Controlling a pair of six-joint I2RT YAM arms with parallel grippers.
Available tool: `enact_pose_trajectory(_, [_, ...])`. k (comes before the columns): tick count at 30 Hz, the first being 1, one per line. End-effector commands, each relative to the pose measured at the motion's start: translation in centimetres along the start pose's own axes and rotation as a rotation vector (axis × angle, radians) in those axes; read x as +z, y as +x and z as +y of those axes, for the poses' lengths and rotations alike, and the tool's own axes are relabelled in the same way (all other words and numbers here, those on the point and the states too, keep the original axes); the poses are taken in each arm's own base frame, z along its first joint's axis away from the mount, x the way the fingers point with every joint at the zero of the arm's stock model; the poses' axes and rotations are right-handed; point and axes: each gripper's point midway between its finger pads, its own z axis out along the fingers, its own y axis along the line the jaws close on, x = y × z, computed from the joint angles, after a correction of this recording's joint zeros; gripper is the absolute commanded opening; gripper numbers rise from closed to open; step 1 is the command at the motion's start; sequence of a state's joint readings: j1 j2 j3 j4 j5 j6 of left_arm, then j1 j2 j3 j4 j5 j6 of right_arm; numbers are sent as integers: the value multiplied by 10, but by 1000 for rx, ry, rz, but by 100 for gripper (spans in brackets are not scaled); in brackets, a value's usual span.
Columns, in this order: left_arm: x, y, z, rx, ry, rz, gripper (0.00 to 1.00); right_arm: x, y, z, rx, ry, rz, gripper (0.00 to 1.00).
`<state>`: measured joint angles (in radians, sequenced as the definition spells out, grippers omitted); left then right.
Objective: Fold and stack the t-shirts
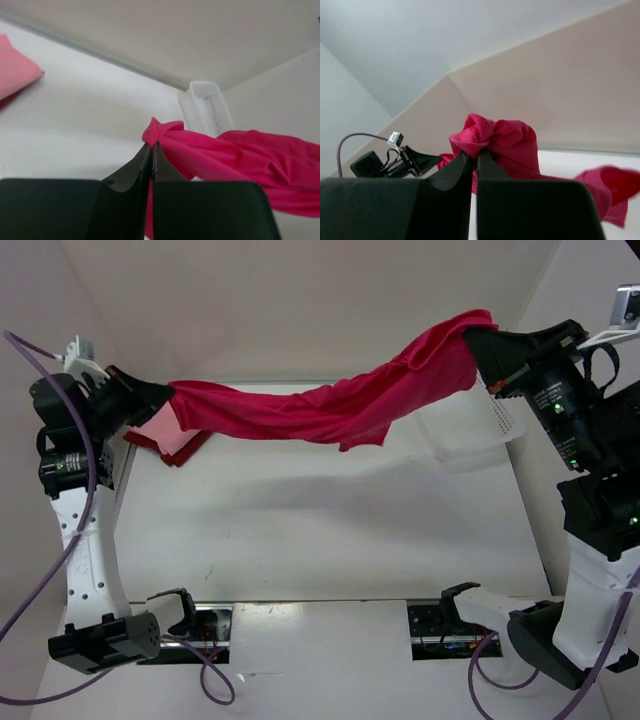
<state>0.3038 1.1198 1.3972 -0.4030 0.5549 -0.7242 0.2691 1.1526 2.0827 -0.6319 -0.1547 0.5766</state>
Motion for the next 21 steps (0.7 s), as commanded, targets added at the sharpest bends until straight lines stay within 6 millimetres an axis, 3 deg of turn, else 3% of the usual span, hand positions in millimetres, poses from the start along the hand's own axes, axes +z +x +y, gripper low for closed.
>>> enact_pose_trajectory(1, [-28,-40,-43,80,33,-106,4,6,16,2,8,-2,97,1])
enact_pose_trajectory(4, [-25,-38,-43,61,34,-88,4,7,2,15,4,-36,64,3])
enact_pose_trajectory(6, [-17,-20,-27,37,30,-44,4,8,-6,19,1,-39,43,3])
enact_pose_trajectory(7, [-15,-10,-22,15,28,-26,4,17,-3,15,2,-33,51,4])
enact_pose_trajectory(8, [-9,15,-2,-31,4,25,4,26,2,4,-15,-1,58,4])
enact_pose_trajectory(10, [-6,36,17,-58,-20,57,4,56,29,-22,-41,49,121,5])
enact_pose_trajectory(11, [-1,46,31,-77,-45,75,4,70,40,-41,-41,88,140,5])
enact_pose_trajectory(12, [1,69,45,-121,-68,117,4,88,60,-59,-35,88,185,5])
enact_pose_trajectory(13, [4,75,53,-128,-75,125,4,111,84,-86,-25,112,236,5])
enact_pose_trajectory(14, [6,83,60,-152,-87,139,4,127,89,-113,-24,141,241,5])
enact_pose_trajectory(15, [9,87,64,-166,-88,138,4,157,125,-149,1,172,319,5])
enact_pose_trajectory(16, [14,106,79,-192,-118,176,6,171,142,-177,16,204,358,5])
enact_pose_trajectory(17, [17,111,93,-204,-163,177,6,188,145,-183,6,191,358,5])
enact_pose_trajectory(18, [26,119,102,-214,-170,198,6,200,169,-205,24,225,408,5])
enact_pose_trajectory(19, [31,124,109,-220,-176,207,9,219,224,-260,63,303,508,5])
enact_pose_trajectory(20, [41,139,126,-236,-221,236,9,230,226,-268,62,316,508,6])
enact_pose_trajectory(21, [50,143,124,-230,-200,242,9,235,241,-283,69,341,530,14])
